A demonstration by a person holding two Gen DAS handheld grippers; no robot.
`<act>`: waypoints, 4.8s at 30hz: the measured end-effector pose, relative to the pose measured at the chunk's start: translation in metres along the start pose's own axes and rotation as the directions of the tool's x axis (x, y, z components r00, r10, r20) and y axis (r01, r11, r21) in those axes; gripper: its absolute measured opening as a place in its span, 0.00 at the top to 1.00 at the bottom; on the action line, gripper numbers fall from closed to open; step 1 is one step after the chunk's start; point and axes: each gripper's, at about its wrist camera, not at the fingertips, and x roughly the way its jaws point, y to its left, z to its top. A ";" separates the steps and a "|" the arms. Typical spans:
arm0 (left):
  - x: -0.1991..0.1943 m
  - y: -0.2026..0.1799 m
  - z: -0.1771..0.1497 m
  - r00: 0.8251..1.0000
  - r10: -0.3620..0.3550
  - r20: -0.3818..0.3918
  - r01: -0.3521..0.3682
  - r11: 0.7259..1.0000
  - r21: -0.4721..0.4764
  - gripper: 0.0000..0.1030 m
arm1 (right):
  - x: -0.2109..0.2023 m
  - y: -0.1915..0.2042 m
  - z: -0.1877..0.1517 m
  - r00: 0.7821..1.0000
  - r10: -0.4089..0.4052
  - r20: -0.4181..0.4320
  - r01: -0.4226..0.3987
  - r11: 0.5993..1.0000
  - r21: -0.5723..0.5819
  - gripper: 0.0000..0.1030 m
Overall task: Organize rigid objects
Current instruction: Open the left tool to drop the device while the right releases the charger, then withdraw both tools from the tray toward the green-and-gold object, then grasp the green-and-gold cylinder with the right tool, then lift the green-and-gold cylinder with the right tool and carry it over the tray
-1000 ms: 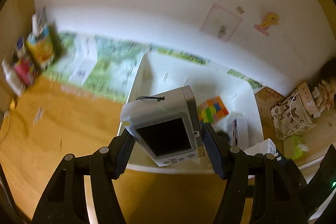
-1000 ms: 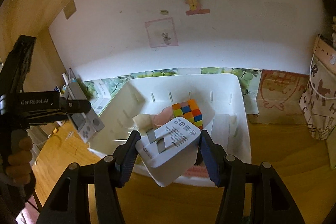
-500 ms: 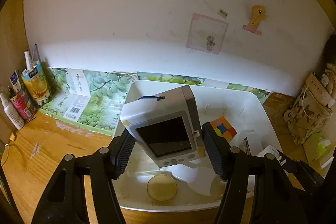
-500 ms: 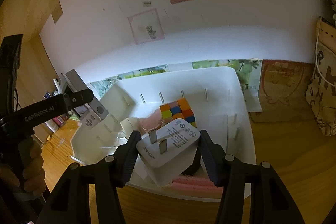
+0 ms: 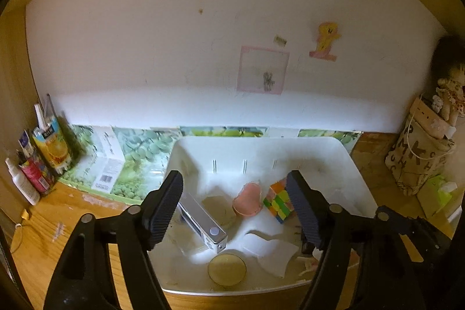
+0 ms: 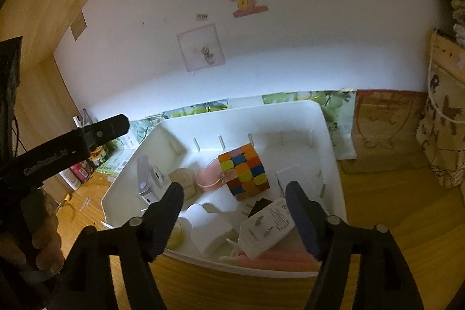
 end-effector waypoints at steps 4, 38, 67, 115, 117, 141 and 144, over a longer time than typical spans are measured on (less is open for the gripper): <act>-0.017 -0.001 0.004 0.999 0.008 0.031 -0.008 1.000 0.004 0.22 | -0.013 0.000 0.003 1.000 -0.024 0.015 0.024 1.000 0.006 0.24; -0.171 0.020 -0.070 0.998 0.014 0.058 -0.009 0.996 -0.086 0.18 | -0.168 0.041 -0.067 0.983 -0.140 0.118 0.140 0.990 0.005 0.22; -0.099 0.012 -0.096 0.885 -0.303 -0.353 0.334 0.942 0.030 0.18 | -0.158 0.045 -0.128 0.885 -0.449 -0.120 0.463 0.876 0.137 0.22; -0.108 -0.073 -0.109 0.887 0.175 -0.428 -0.240 0.965 -0.103 0.18 | -0.019 -0.111 -0.100 0.865 -0.020 -0.501 0.092 0.989 0.119 0.38; -0.108 -0.072 -0.110 0.884 0.182 -0.430 -0.248 0.963 -0.103 0.18 | -0.018 -0.112 -0.099 0.867 -0.031 -0.498 0.099 0.989 0.109 0.44; -0.093 -0.034 -0.103 0.907 0.024 -0.421 -0.064 0.995 -0.082 0.18 | -0.042 -0.098 -0.063 0.907 -0.211 -0.364 0.261 0.961 0.094 0.52; -0.087 -0.022 -0.099 0.904 -0.023 -0.427 -0.005 0.998 -0.064 0.18 | -0.049 -0.086 -0.049 0.914 -0.253 -0.317 0.299 0.949 0.104 0.52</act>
